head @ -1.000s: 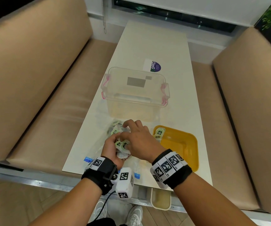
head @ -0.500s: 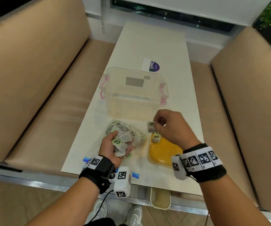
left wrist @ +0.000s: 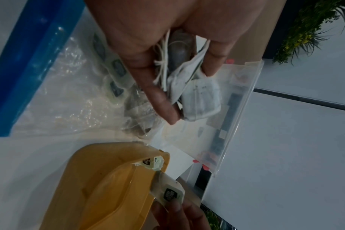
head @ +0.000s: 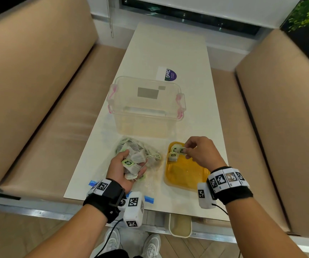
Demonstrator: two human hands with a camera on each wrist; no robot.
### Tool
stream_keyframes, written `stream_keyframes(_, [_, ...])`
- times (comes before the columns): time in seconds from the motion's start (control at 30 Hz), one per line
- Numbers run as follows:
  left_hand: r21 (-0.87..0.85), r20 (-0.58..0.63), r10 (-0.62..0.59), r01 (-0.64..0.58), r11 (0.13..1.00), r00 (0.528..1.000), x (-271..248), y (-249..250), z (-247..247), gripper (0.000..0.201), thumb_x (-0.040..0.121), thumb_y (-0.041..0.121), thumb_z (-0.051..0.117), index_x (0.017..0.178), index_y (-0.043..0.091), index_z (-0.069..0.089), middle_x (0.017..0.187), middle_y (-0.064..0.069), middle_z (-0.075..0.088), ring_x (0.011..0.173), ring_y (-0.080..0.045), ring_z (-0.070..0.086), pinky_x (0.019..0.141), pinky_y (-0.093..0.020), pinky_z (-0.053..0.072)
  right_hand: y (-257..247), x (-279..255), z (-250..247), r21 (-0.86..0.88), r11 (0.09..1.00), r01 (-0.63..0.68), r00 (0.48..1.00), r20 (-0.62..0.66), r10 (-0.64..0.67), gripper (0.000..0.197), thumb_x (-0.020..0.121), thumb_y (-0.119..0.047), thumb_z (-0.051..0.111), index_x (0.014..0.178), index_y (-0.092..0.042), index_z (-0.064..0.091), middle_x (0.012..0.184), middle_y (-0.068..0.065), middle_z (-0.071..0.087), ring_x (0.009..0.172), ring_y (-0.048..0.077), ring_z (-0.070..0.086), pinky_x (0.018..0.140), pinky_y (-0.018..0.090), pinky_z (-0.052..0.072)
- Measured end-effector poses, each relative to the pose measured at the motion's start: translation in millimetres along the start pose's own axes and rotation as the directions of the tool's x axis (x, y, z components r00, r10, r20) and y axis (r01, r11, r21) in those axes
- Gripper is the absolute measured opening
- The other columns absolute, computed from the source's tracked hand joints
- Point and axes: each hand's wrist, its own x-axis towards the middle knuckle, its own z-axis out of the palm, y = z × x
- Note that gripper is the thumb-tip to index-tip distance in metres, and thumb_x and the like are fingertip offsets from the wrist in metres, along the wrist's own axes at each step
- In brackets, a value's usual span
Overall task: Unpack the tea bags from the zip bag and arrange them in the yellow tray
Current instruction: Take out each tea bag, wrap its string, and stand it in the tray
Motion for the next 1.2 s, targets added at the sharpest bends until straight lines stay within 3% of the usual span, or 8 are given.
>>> stream_keyframes(0.2, [-0.012, 0.014, -0.012, 0.012, 1.000, 1.000, -2, -1, 1, 0.025, 0.096, 0.027, 0.053, 0.103, 0.004, 0.060, 0.083, -0.018, 0.071, 0.077, -0.031, 0.061, 0.066, -0.037, 0.038, 8, 0, 20, 0.040, 0.998, -0.051, 0.996, 0.079, 0.048, 0.013, 0.085, -0.006, 0.071, 0.077, -0.014, 0.064, 0.075, 0.010, 0.071, 0.064, 0.017, 0.071, 0.061, 0.036, 0.059])
stream_keyframes(0.37, [-0.022, -0.021, -0.022, 0.021, 1.000, 1.000, 2, -3, -4, 0.031, 0.095, 0.027, 0.058, 0.121, 0.009, 0.060, 0.102, -0.018, 0.073, 0.080, -0.034, 0.073, 0.065, -0.038, 0.056, 12, 3, 37, 0.000, 0.998, -0.060, 0.995, 0.080, 0.060, 0.014, 0.084, -0.007, 0.069, 0.075, -0.016, 0.063, 0.074, 0.008, 0.070, 0.064, 0.018, 0.069, 0.064, 0.038, 0.060])
stream_keyframes(0.57, [-0.021, -0.020, -0.029, 0.028, 0.999, 0.999, 2, -4, -5, 0.029, 0.096, 0.027, 0.059, 0.119, 0.010, 0.061, 0.103, -0.017, 0.072, 0.081, -0.034, 0.073, 0.060, -0.037, 0.058, 15, 8, 49, -0.038, 0.998, -0.059, 0.996, 0.060, 0.061, 0.021, 0.083, -0.009, 0.069, 0.071, -0.024, 0.061, 0.080, 0.004, 0.069, 0.074, 0.022, 0.068, 0.068, 0.035, 0.058])
stream_keyframes(0.73, [-0.005, -0.011, -0.033, 0.033, 0.999, 0.999, 1, -5, -6, 0.024, 0.097, 0.028, 0.057, 0.113, 0.013, 0.063, 0.093, -0.013, 0.076, 0.080, -0.031, 0.074, 0.066, -0.037, 0.060, 17, 10, 54, -0.057, 0.994, -0.094, 0.995, 0.033, 0.096, 0.011, 0.083, -0.011, 0.068, 0.078, -0.021, 0.065, 0.082, 0.002, 0.070, 0.078, 0.020, 0.068, 0.059, 0.022, 0.044])
stream_keyframes(0.9, [-0.003, -0.004, -0.039, 0.039, 0.999, 0.999, 2, -5, -7, 0.023, 0.097, 0.028, 0.057, 0.113, 0.013, 0.063, 0.092, -0.014, 0.076, 0.080, -0.031, 0.074, 0.065, -0.036, 0.059, 19, 12, 56, -0.021, 0.991, -0.130, 0.991, -0.027, 0.130, 0.007, 0.083, -0.012, 0.067, 0.082, -0.018, 0.065, 0.084, 0.001, 0.069, 0.080, 0.019, 0.066, 0.059, 0.022, 0.043])
stream_keyframes(1.03, [-0.004, -0.002, -0.040, 0.040, 0.999, 0.999, 3, -6, -7, 0.024, 0.096, 0.028, 0.058, 0.115, 0.014, 0.064, 0.096, -0.013, 0.076, 0.087, -0.033, 0.073, 0.067, -0.037, 0.060, 18, 12, 59, -0.002, 0.990, -0.138, 0.990, -0.037, 0.138, 0.007, 0.080, -0.010, 0.069, 0.079, -0.015, 0.064, 0.081, 0.002, 0.068, 0.079, 0.020, 0.067, 0.065, 0.028, 0.053])
stream_keyframes(1.2, [-0.011, 0.000, -0.041, 0.041, 0.999, 0.999, 4, -6, -7, 0.025, 0.096, 0.028, 0.058, 0.116, 0.014, 0.063, 0.099, -0.014, 0.076, 0.093, -0.034, 0.072, 0.064, -0.038, 0.061, 16, 9, 59, 0.000, 0.988, -0.155, 0.987, -0.051, 0.155, 0.018, 0.077, -0.008, 0.070, 0.078, -0.015, 0.053, 0.081, 0.002, 0.063, 0.078, 0.021, 0.061, 0.057, 0.026, 0.044])
